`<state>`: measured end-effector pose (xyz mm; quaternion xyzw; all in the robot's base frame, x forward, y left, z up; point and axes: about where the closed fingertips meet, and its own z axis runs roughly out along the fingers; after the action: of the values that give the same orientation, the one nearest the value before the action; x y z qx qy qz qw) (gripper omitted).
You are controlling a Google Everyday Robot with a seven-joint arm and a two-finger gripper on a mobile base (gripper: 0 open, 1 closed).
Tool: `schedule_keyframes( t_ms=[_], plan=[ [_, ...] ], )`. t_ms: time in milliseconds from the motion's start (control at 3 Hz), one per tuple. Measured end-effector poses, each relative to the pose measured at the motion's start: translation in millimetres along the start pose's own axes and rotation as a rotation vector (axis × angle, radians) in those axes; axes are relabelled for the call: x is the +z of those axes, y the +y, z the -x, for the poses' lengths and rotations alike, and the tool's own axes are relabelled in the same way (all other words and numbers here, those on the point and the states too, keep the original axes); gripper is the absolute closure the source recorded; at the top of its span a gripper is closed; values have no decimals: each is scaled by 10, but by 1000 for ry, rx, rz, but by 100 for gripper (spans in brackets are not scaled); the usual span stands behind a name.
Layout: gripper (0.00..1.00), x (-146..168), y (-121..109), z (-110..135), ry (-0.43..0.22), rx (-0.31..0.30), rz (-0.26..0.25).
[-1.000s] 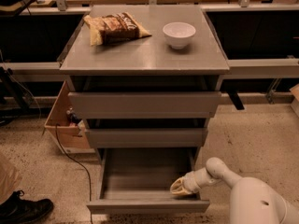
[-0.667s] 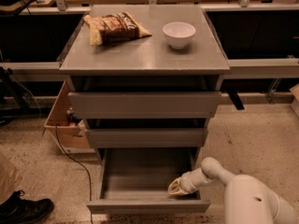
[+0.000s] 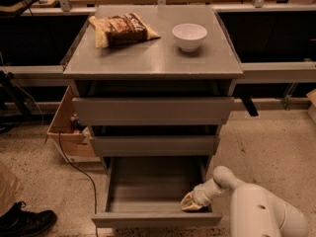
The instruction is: Open bottom drawer
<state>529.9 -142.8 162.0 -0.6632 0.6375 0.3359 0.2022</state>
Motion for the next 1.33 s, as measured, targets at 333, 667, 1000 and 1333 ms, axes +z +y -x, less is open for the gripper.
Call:
schedule_keyframes(
  t_ms=[333, 667, 1000, 1333],
  plan=[
    [100, -34, 174, -95, 5, 39, 47],
    [100, -49, 257, -143, 8, 60, 68],
    [100, -83, 442, -215, 11, 101, 114],
    [100, -146, 595, -280, 8, 153, 150]
  ],
)
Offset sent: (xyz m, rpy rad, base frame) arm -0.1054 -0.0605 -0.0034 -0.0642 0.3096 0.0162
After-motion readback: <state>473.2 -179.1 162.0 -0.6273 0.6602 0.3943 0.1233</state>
